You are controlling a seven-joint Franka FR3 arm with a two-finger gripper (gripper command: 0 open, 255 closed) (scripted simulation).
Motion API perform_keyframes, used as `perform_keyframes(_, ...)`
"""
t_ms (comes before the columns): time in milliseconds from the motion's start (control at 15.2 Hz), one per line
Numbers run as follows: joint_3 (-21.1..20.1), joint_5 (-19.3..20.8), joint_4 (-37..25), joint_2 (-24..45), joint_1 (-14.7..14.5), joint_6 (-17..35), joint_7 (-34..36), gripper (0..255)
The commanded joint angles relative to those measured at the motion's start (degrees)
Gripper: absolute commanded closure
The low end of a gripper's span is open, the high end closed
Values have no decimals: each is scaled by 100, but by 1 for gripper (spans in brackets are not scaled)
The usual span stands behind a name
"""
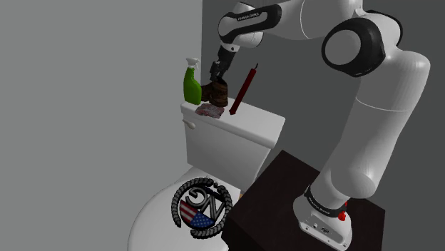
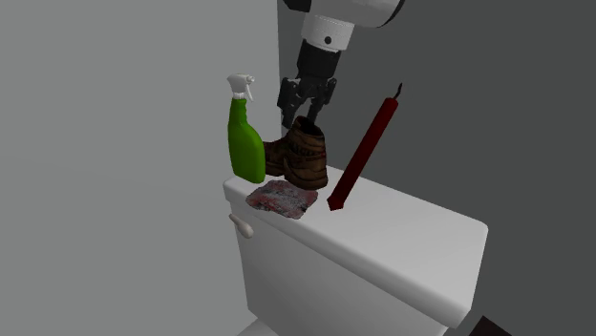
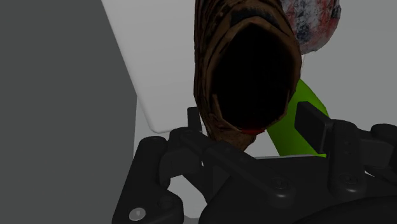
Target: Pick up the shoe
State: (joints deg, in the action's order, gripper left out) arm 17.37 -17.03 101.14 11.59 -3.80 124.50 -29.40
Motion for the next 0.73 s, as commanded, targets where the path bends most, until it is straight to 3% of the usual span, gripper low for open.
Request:
perform_keyframes(0, 1, -1, 5, 7, 2, 6, -3, 255)
perform_keyframes(660, 11, 52, -158, -42, -4, -196, 68, 255)
